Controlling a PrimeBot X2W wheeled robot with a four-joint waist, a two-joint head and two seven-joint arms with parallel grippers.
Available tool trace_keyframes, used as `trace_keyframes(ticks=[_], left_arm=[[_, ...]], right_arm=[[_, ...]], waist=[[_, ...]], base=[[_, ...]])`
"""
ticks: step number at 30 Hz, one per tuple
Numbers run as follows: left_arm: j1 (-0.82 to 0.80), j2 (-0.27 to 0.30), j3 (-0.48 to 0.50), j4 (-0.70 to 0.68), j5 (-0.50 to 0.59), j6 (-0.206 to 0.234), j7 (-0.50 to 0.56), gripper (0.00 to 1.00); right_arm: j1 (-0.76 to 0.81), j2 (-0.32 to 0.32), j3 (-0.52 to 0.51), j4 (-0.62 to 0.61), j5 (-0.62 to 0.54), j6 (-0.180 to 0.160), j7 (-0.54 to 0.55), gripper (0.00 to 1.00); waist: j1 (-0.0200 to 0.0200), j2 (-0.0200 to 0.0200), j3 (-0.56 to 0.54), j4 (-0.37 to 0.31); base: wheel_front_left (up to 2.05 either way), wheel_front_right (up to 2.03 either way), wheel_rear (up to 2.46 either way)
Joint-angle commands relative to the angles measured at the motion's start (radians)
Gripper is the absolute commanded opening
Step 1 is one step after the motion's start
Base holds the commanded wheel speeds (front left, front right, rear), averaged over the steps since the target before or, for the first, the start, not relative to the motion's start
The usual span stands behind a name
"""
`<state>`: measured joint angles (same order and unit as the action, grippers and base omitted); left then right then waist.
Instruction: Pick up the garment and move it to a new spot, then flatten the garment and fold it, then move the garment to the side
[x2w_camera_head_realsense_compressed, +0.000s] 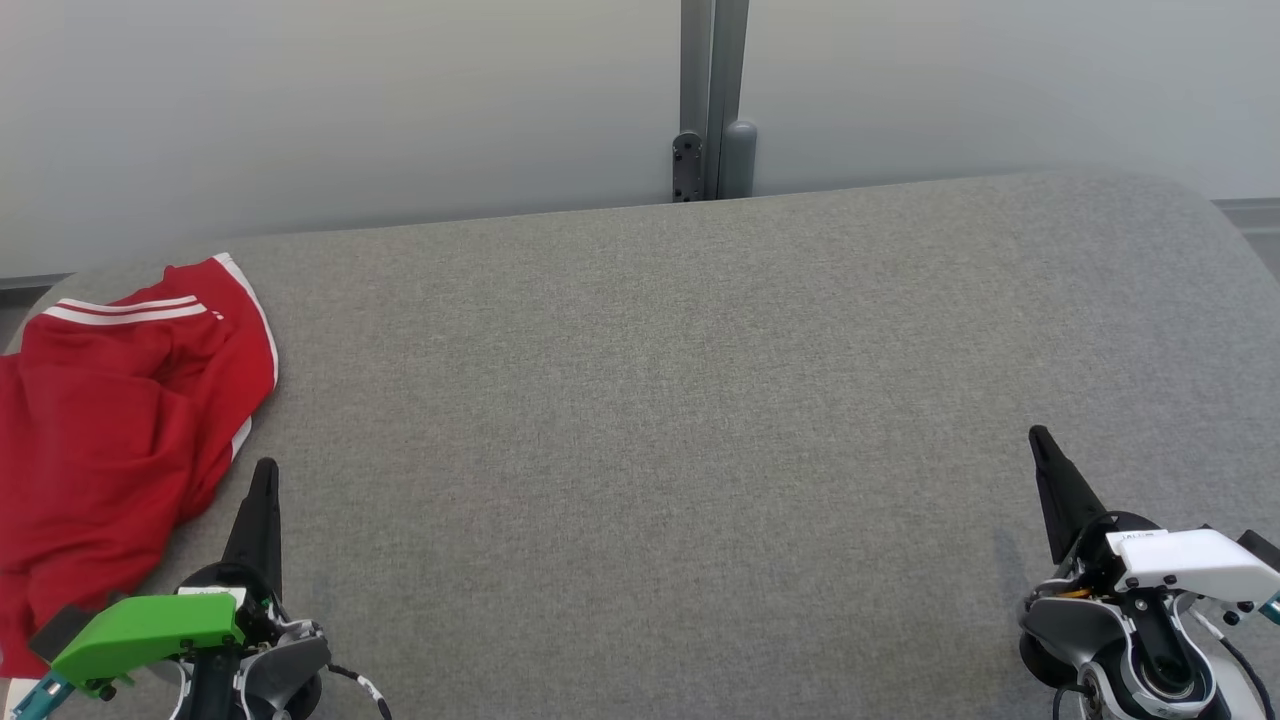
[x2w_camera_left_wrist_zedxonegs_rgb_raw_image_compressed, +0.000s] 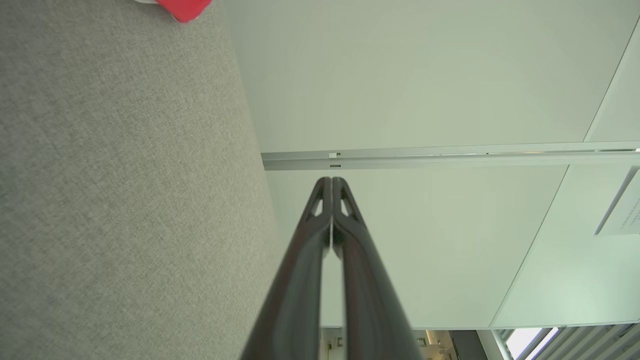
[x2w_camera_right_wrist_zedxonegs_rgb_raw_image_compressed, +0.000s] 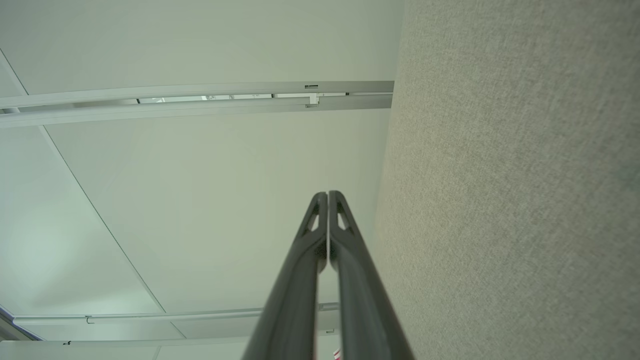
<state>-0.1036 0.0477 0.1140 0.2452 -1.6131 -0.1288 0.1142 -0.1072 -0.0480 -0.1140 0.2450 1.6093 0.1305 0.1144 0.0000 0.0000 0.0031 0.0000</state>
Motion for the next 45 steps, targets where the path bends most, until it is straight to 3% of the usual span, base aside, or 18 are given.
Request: trace_keyframes(ticks=[1,28,29,45], left_arm=[[-0.013,0.005,0.001,0.000,0.000,-0.004,0.002,0.00],[-0.013,0.005,0.001,0.000,0.000,-0.004,0.002,0.00],[0.000,0.000,0.000,0.000,0.000,0.000,0.000,1.00],[0.008,0.004,-0.040,0.015,0.037,0.000,-0.067,1.00]], right_arm=[[-0.005,-0.005,0.001,0.001,0.007,0.000,0.003,0.00],[-0.005,-0.005,0.001,0.001,0.007,0.000,0.003,0.00],[0.000,0.000,0.000,0.000,0.000,0.000,0.000,1.00],[0.004,-0.012,0.049,-0.002,-0.057,0.000,-0.068,1.00]], waist=[[0.0000,0.0000,0.000,0.000],[0.0000,0.0000,0.000,0.000],[0.0000,0.0000,0.000,0.000],[0.0000,0.0000,0.001,0.001]], base=[[0.00,0.00,0.00],[0.00,0.00,0.00],[0.00,0.00,0.00],[0.00,0.00,0.00]])
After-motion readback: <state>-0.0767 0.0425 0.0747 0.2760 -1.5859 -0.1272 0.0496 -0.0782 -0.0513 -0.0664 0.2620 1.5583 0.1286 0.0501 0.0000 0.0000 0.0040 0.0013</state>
